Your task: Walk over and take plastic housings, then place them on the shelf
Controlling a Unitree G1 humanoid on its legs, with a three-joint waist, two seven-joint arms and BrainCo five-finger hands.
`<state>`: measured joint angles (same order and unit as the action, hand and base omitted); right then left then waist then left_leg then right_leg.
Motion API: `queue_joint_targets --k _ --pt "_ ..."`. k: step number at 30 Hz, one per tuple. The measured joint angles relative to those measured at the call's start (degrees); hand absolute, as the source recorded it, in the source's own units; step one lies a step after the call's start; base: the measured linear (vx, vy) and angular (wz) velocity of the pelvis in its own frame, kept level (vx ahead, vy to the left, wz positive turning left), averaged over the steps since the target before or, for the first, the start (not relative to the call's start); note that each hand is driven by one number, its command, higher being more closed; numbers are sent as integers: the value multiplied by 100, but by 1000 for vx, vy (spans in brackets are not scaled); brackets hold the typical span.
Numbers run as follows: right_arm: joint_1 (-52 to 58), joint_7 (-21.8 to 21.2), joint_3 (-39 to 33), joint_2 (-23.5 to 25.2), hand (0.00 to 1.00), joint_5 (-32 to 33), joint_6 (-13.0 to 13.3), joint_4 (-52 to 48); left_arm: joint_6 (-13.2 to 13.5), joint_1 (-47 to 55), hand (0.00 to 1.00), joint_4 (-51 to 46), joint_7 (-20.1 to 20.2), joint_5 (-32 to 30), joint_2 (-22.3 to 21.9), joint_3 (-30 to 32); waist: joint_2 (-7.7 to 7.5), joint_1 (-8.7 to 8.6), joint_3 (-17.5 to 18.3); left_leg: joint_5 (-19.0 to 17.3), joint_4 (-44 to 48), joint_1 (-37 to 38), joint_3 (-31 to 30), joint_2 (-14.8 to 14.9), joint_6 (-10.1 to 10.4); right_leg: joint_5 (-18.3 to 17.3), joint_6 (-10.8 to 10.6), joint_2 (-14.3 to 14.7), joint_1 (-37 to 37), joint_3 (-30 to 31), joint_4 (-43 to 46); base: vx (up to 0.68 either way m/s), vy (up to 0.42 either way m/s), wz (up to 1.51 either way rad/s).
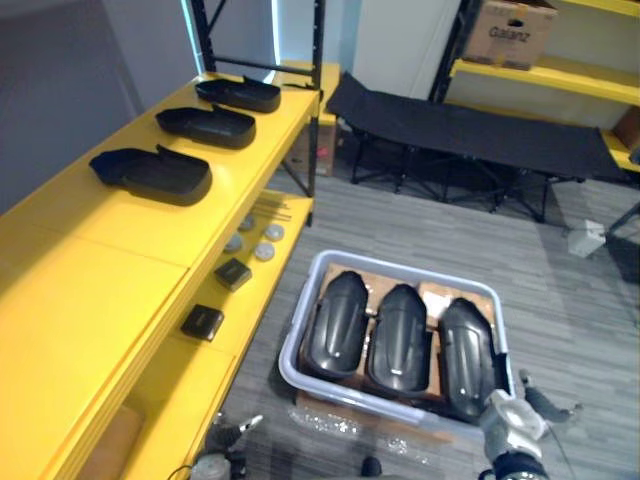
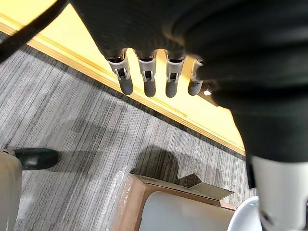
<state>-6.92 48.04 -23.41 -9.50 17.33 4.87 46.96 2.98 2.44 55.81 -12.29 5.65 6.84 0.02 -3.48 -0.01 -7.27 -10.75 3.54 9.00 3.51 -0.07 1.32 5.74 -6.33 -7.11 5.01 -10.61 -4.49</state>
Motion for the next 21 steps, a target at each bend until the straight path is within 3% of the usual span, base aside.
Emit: queue_joint_targets --k 5,11,14,16,17,19,21 --pt "36 -64 283 265 0 -195 383 -342 20 1 0 -14 -20 0 -14 -11 1 1 -1 -1 0 -8 -2 -5 -1 0 0 -4 -7 -6 0 0 0 0" --pt "220 197 559 618 0 -1374 1111 -1863 57 70 0 -133 -112 122 -80 14 14 31 -8 -1 2 -21 -24 -1 -1 -2 -2 -2 -11 -27 -1 0 0 0" --pt "237 229 515 616 0 -1942 1635 -2712 96 213 0 -304 -193 277 -103 238 14 31 -8 -1 2 -24 -35 2 -1 -2 -2 -1 -11 -35 -1 0 0 0" --pt "247 -49 631 603 0 -2219 2041 -3547 155 248 0 -304 -262 348 -100 434 13 36 -8 -1 6 -30 -42 6 -1 -2 -2 0 -12 -40 -1 0 0 0" --pt "246 -78 644 602 0 -2222 2065 -3582 162 251 0 -304 -262 351 -99 440 13 36 -8 -1 6 -30 -42 7 -1 -2 -2 0 -12 -40 -1 0 0 0" --pt "274 -726 983 524 0 -2249 2413 -4230 253 350 0 -306 -262 424 -107 616 7 39 -5 -1 7 -29 -43 12 -1 -2 -2 1 -11 -42 -1 0 0 0" --pt "278 -1090 1185 519 0 -2260 2463 -4447 288 402 0 -305 -262 566 -116 653 0 58 -1 -1 9 -31 -51 14 -1 -2 -2 4 -9 -47 -2 -2 -3 2"
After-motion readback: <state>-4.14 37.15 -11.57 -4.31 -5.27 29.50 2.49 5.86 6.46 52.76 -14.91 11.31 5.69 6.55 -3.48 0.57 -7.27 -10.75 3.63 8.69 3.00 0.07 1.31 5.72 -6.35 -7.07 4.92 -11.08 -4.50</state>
